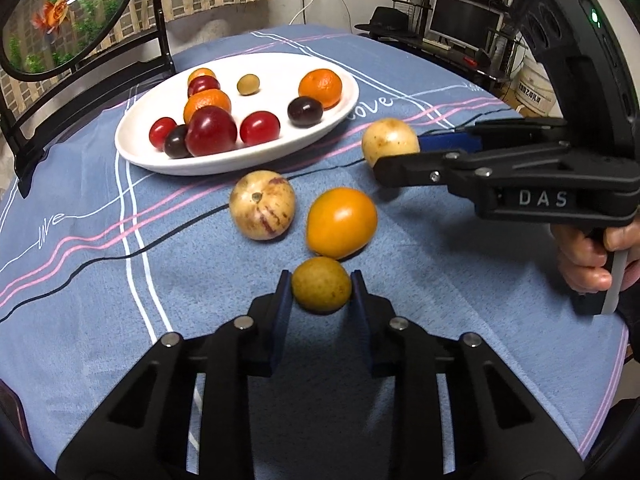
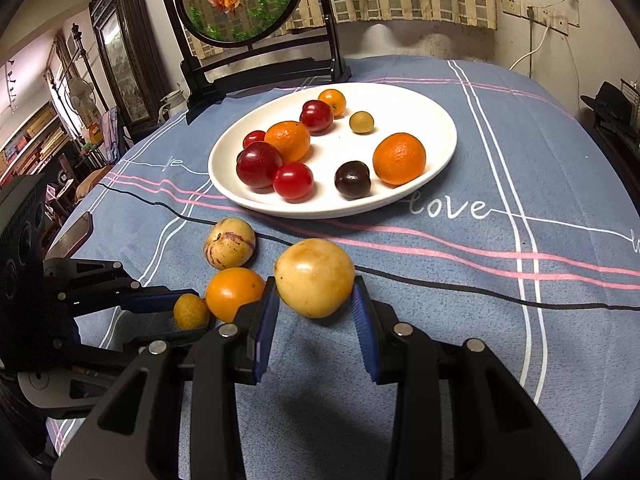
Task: Organize fruits
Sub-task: 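Grasp a small yellow potato with the left tool while the right tool grasps a large pale potato, then lower both potatoes onto the white plate and open both tools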
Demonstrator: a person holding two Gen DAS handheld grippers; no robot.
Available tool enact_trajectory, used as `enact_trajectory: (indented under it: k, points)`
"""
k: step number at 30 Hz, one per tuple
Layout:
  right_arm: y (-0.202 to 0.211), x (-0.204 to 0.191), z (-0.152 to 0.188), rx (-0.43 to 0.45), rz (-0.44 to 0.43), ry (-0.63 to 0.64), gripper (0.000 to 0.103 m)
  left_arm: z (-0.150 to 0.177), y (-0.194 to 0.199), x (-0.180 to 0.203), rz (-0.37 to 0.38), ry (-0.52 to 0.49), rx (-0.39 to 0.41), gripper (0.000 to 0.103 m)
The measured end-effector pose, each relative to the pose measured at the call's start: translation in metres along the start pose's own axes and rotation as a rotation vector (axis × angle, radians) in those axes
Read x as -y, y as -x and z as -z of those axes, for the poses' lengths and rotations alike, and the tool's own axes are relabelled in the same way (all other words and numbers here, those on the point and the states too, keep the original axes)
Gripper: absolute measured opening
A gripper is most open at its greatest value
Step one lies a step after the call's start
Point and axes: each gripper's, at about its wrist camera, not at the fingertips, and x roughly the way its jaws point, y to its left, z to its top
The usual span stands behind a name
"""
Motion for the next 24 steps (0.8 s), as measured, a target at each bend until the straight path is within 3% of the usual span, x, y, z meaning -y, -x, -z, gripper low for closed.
enact_trajectory:
  k: [7, 10, 19, 24]
  points:
    - [0.004, -0.003, -0.002, 0.034, 0.023, 0.022, 0.037, -0.007, 0.025, -0.013, 0.001, 0.066, 0.088, 0.030]
    - [0.006, -0.010, -0.005, 0.080, 0.082, 0.076, 0.037, -0.015, 0.032, -0.022, -0.020, 0.106, 0.126, 0.030]
    - [-0.006, -0.010, -0.046, 0.182, 0.114, 0.069, 0.037, -0.082, 0.027, -0.076, -0.094, 0.277, 0.223, 0.030]
    - [-0.028, 0.000, -0.073, 0.189, 0.124, 0.044, 0.037, -0.109, 0.001, -0.103, -0.124, 0.339, 0.218, 0.030]
